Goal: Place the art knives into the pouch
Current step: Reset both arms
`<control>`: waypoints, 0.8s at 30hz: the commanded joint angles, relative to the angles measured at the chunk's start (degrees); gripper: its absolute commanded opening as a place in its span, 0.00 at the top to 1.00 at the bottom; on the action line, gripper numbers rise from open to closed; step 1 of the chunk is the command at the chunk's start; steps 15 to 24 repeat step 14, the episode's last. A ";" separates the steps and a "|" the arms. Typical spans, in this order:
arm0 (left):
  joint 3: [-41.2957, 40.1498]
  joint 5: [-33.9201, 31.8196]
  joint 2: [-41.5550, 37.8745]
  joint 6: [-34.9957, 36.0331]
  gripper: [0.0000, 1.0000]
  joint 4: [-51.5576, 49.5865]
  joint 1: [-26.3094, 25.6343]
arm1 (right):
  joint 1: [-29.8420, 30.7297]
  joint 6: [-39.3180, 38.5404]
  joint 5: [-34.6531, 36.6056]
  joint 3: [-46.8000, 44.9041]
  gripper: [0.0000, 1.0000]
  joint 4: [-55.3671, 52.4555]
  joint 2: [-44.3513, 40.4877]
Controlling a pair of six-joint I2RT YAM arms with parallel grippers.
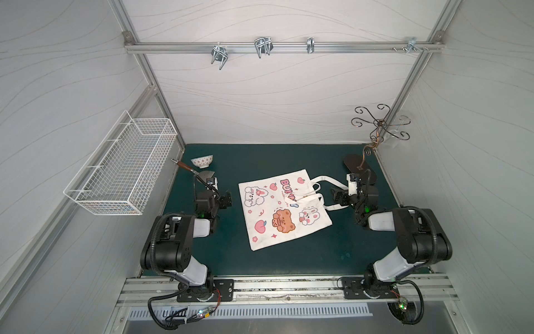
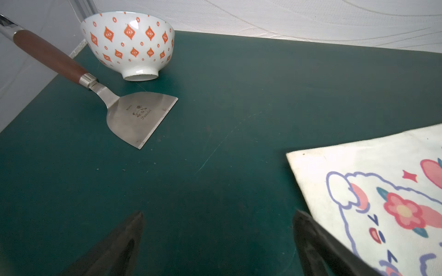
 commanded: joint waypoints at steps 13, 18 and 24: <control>1.50 0.22 -0.20 -0.04 0.01 2.42 0.33 | -0.01 -1.51 -0.07 -0.07 0.01 0.15 -0.51; 1.60 0.31 -0.35 0.00 0.01 2.03 0.33 | -0.03 -1.42 0.01 -0.08 0.01 0.15 -0.58; 1.60 0.31 -0.35 0.00 0.01 2.03 0.33 | -0.03 -1.42 0.01 -0.08 0.01 0.15 -0.58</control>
